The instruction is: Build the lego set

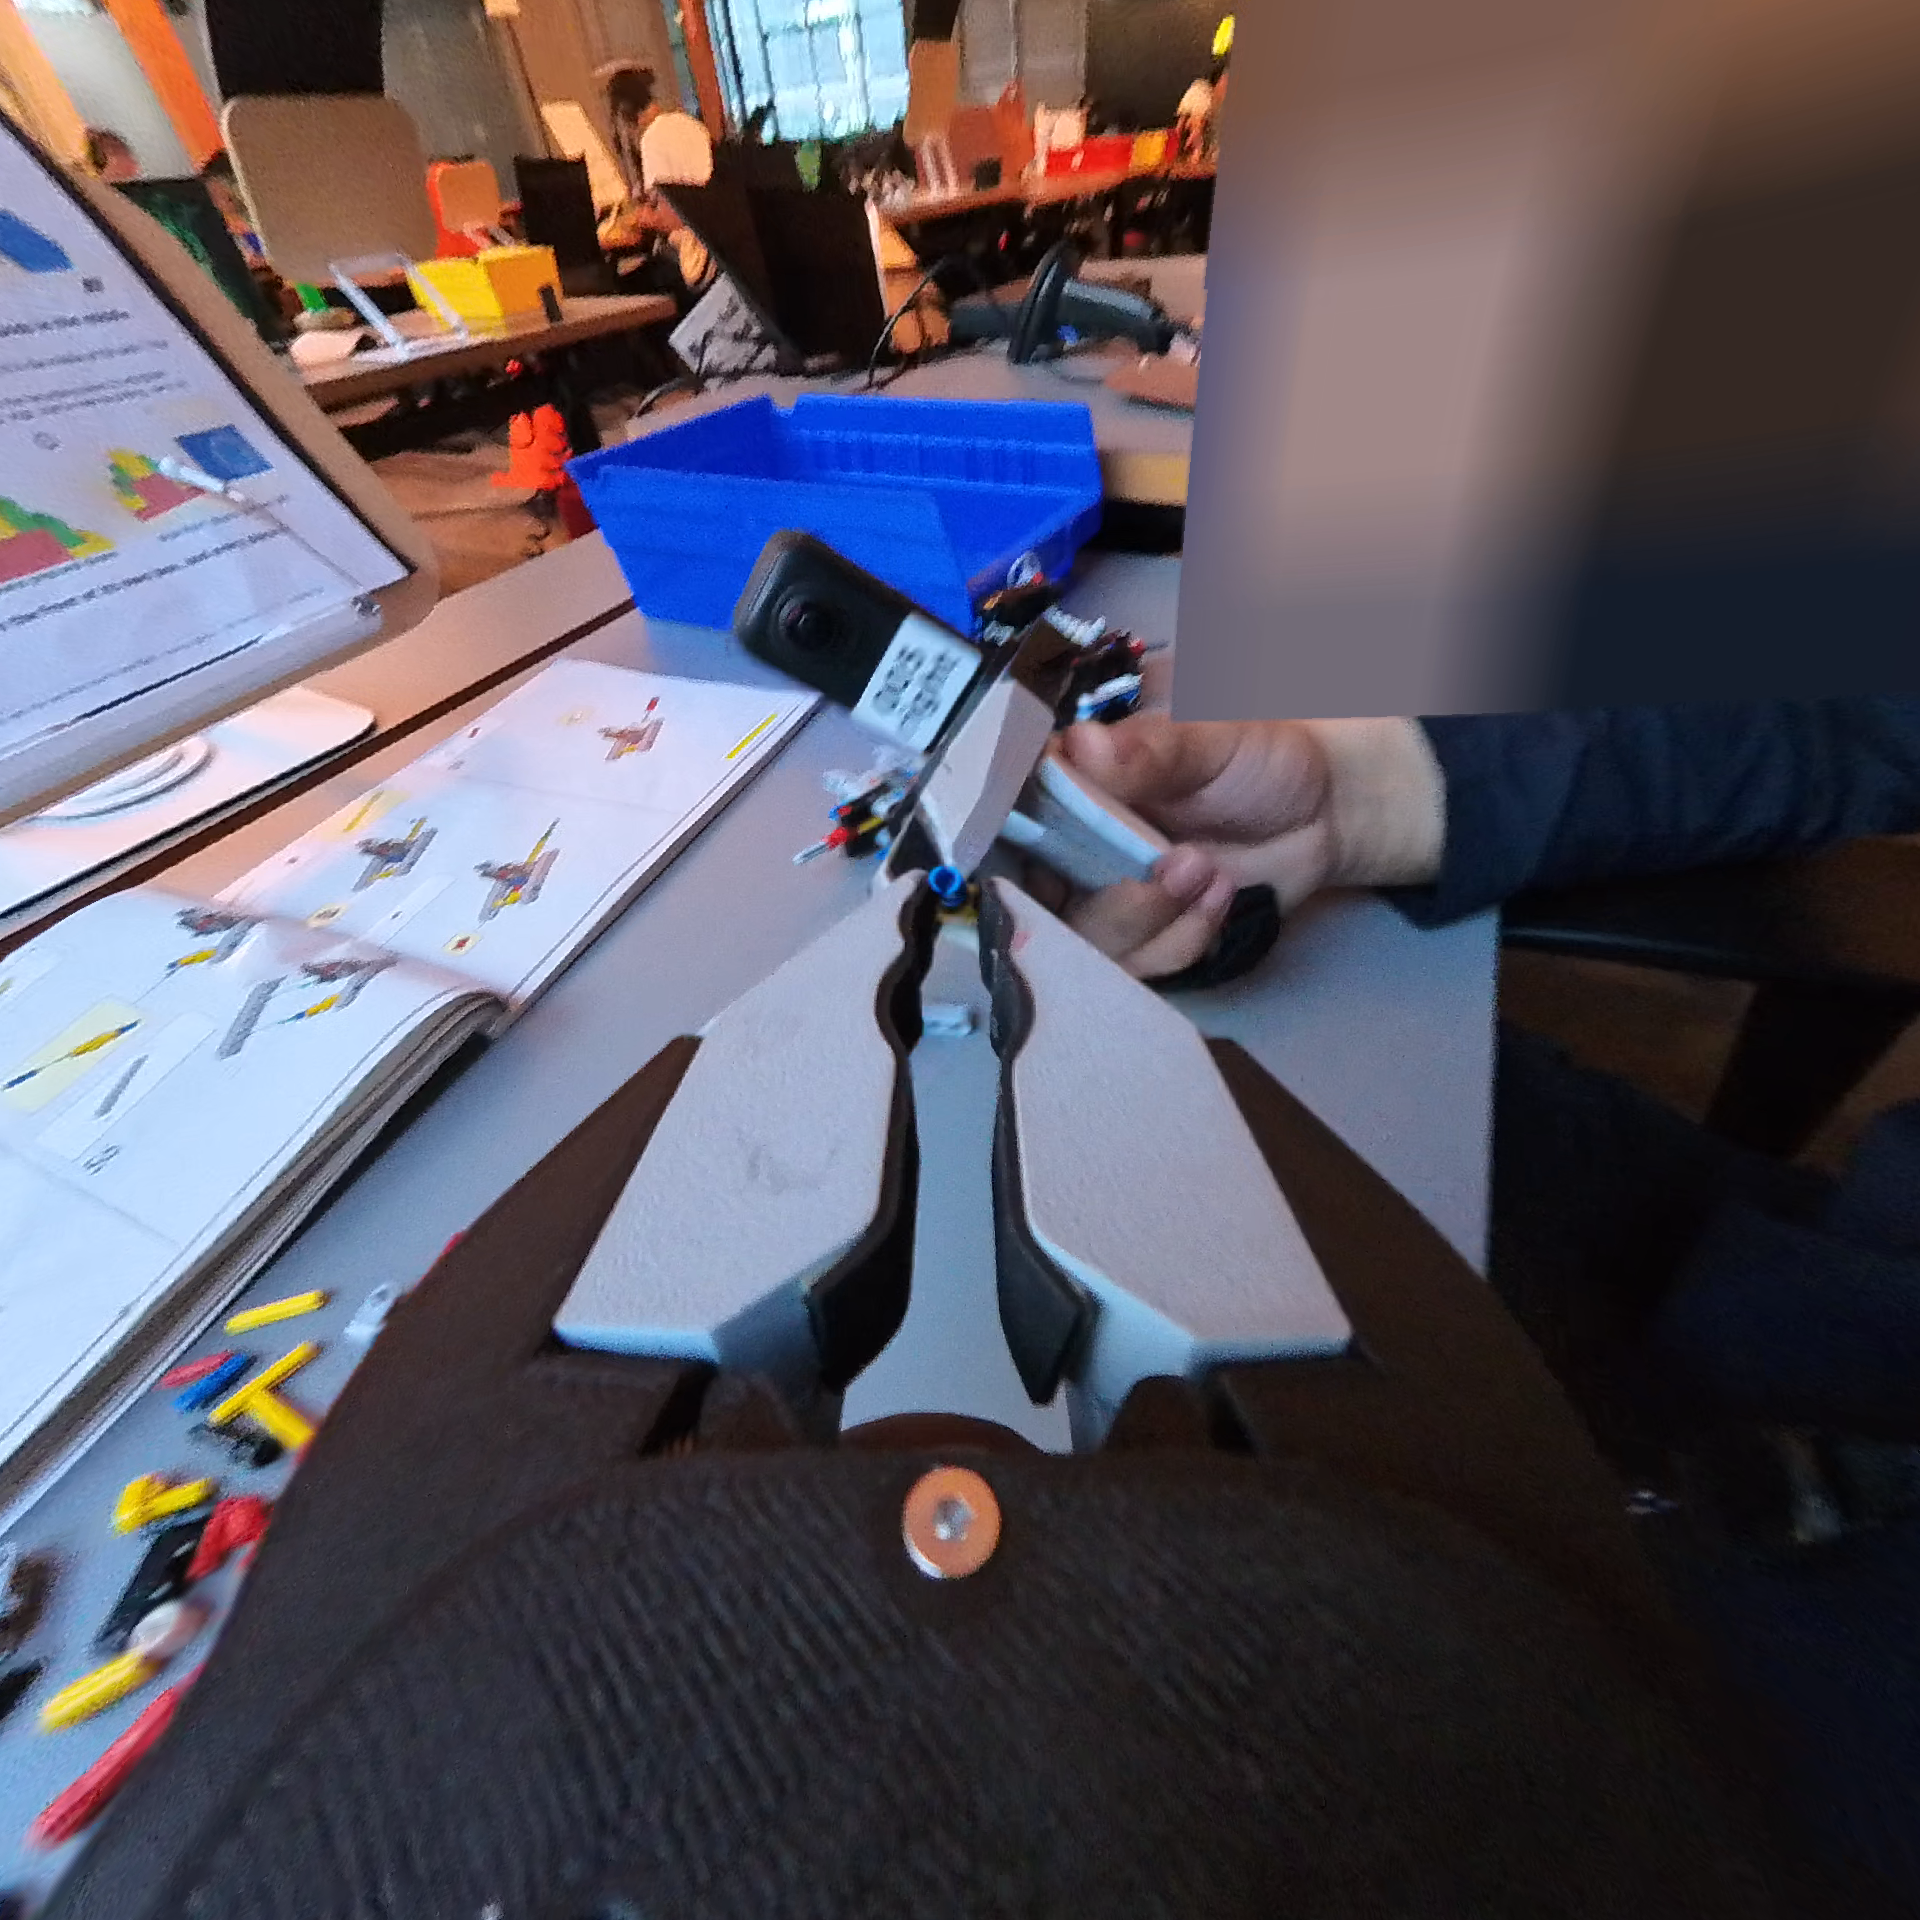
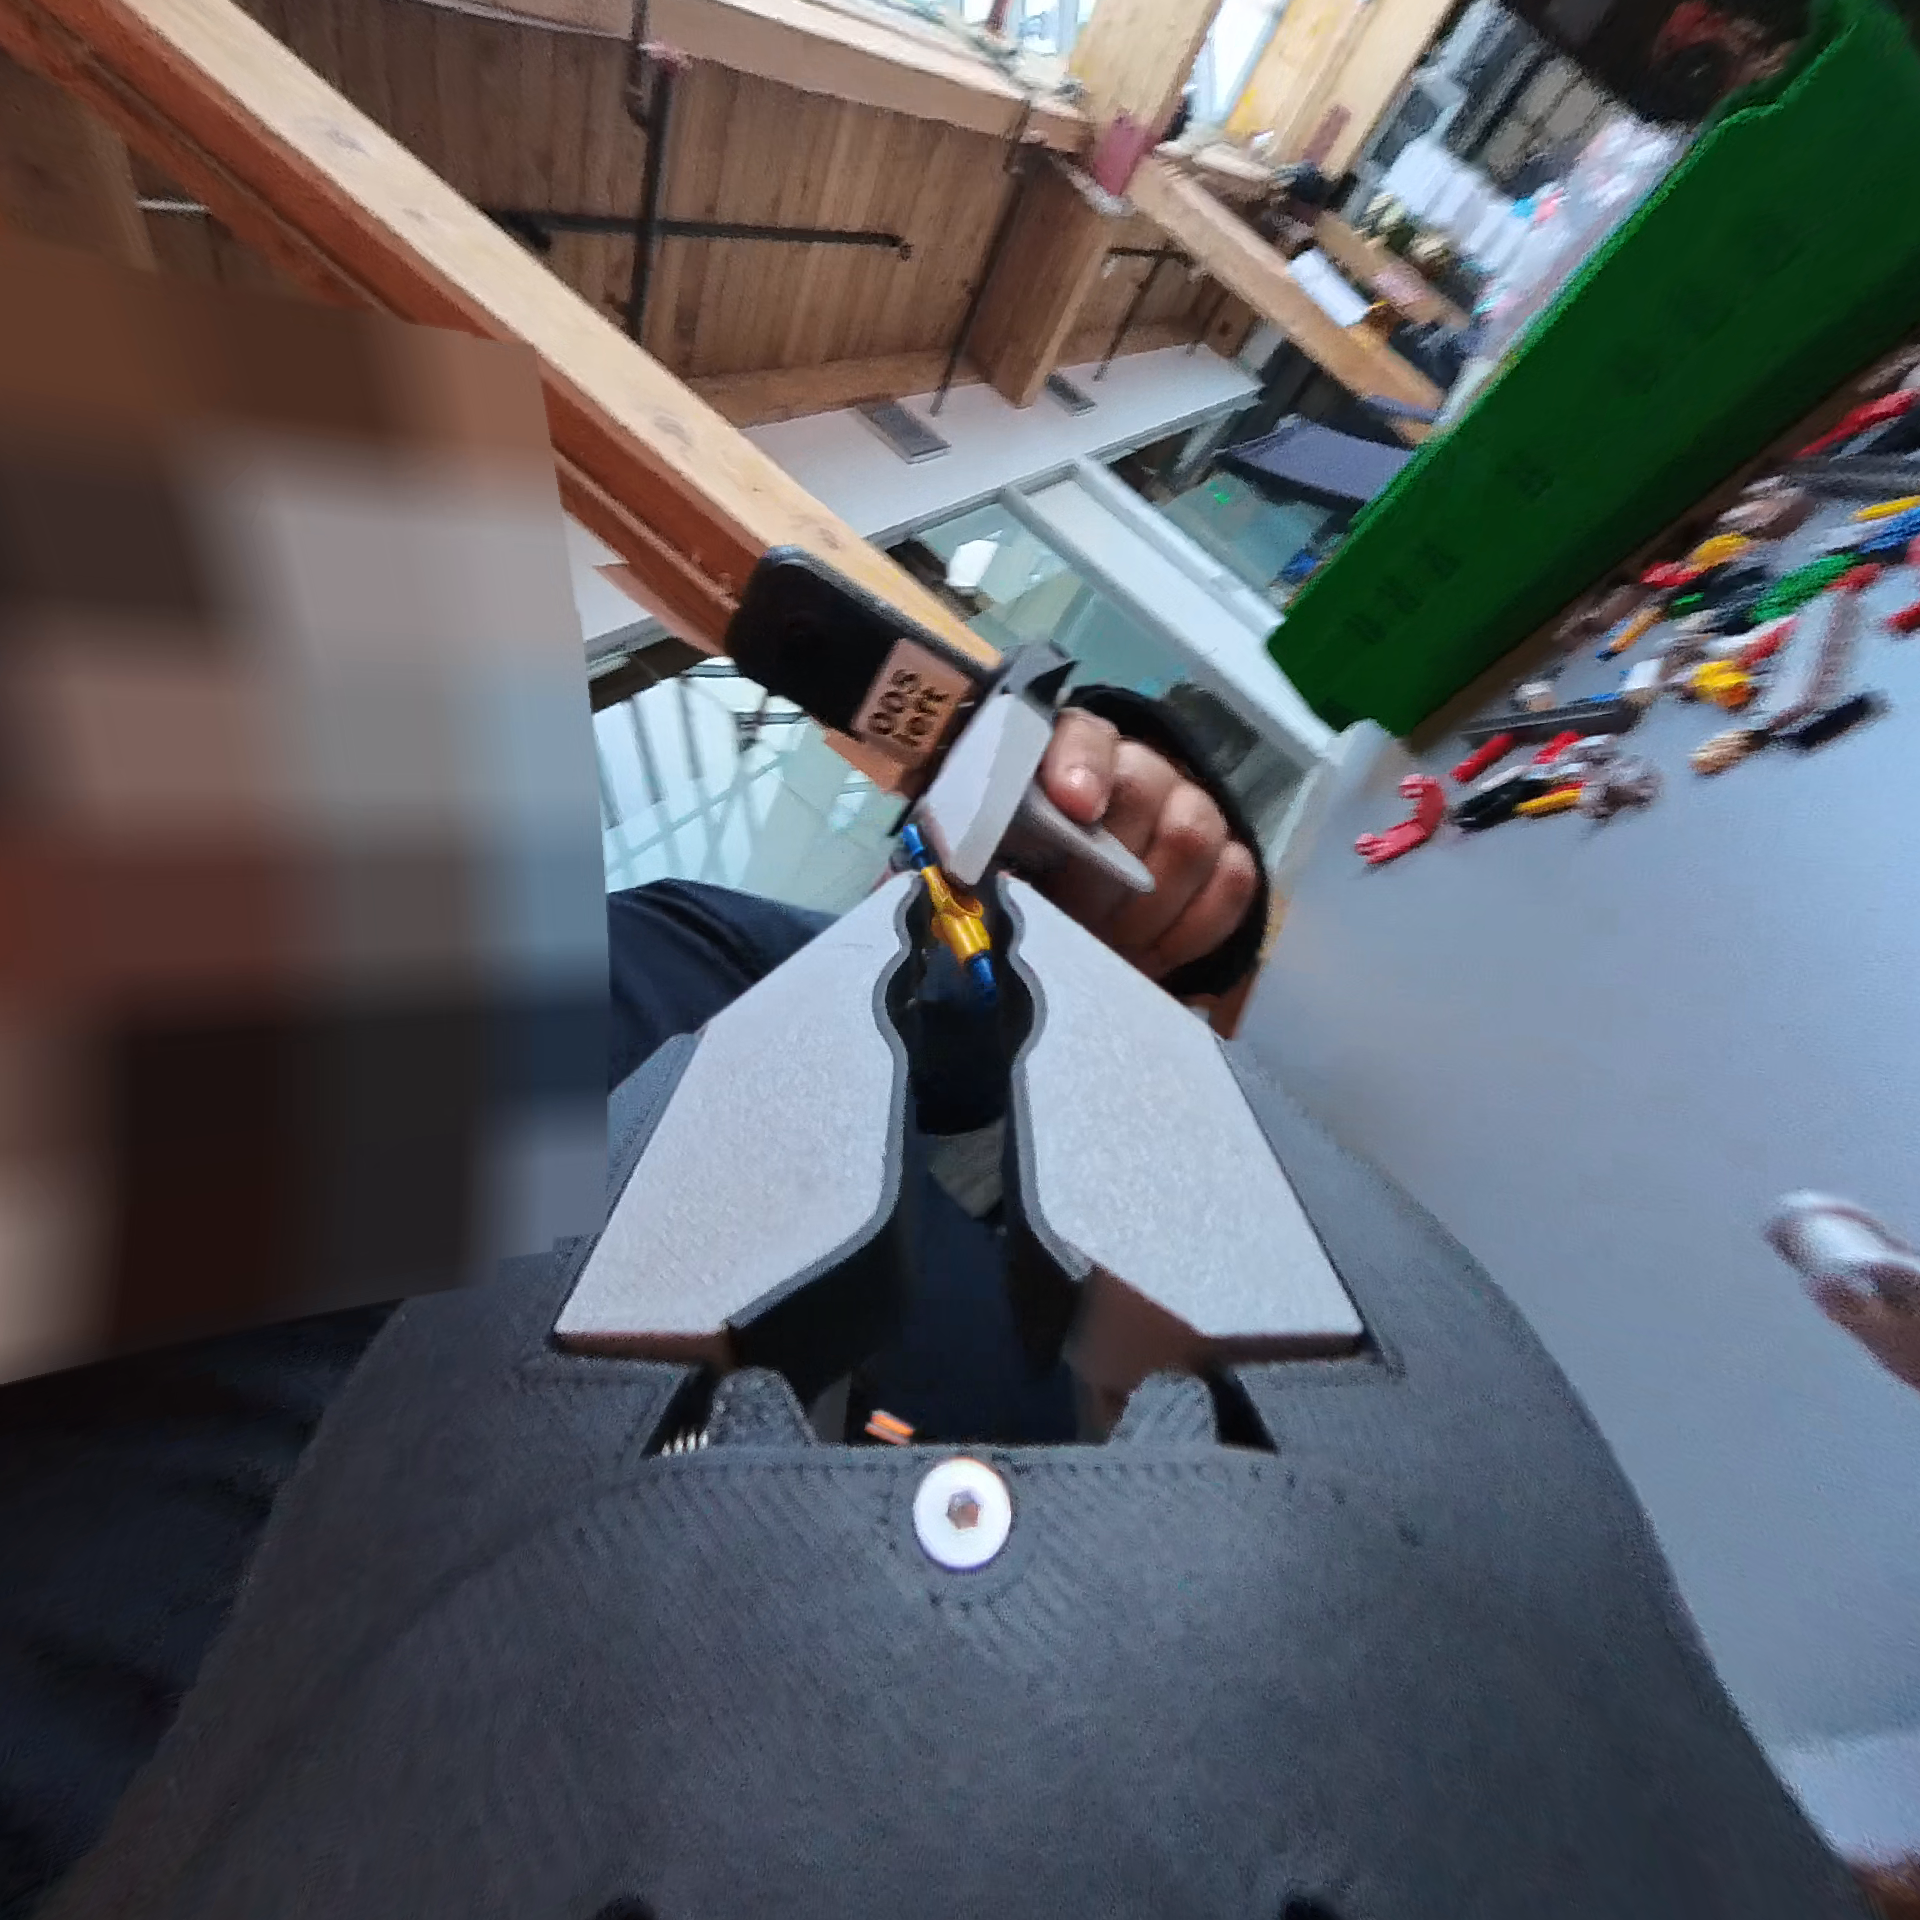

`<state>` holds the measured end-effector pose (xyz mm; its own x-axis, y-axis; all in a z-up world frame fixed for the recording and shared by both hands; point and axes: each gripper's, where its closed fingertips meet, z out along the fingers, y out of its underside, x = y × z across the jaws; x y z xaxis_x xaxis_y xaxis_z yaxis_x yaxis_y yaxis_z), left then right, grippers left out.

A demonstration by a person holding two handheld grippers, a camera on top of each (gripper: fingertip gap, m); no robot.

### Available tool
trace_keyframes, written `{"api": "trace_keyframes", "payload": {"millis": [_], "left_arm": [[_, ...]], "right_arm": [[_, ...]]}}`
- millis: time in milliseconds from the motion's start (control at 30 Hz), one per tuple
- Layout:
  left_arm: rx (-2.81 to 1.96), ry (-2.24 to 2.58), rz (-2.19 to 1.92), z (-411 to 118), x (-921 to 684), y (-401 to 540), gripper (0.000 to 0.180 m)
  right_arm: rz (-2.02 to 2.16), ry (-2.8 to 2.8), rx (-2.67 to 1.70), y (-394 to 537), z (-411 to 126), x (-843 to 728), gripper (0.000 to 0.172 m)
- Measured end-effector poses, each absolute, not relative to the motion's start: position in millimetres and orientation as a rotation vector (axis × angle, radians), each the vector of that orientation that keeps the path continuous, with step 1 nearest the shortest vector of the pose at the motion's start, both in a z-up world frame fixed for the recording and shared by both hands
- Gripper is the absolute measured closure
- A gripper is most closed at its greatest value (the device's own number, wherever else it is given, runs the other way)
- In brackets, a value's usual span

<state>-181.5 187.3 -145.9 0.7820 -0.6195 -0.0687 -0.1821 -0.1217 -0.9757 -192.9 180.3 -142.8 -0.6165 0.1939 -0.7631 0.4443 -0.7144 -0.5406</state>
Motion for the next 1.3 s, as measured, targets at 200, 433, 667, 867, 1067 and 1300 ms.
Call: {"api": "trace_keyframes", "payload": {"millis": [200,433,667,867,1067,1300], "left_arm": [[-1.735,0.776,-0.093,-155.4,-191.8,192.2,0.176],[-1.636,0.724,-0.326,-130.7,-182.0,182.4,0.176],[-1.580,0.673,-0.486,-118.0,-174.0,177.4,0.175],[-1.548,0.628,-0.513,-109.3,-170.8,179.4,0.176],[-1.558,0.629,-0.527,-104.4,-168.8,177.9,0.176],[-1.518,0.590,-0.566,-100.6,-169.5,179.4,0.175]], "right_arm": [[-2.488,1.407,1.618,198.2,-158.6,-201.9,0.150],[-2.587,1.483,1.317,178.2,-132.0,-185.7,0.153],[-2.642,1.715,1.290,173.5,-126.9,-180.4,0.168],[-2.693,1.660,1.231,174.8,-119.0,-177.7,0.168],[-2.701,1.637,1.181,174.7,-116.3,-174.3,0.167],[-2.720,1.610,1.164,175.0,-112.6,-173.5,0.169]]}}
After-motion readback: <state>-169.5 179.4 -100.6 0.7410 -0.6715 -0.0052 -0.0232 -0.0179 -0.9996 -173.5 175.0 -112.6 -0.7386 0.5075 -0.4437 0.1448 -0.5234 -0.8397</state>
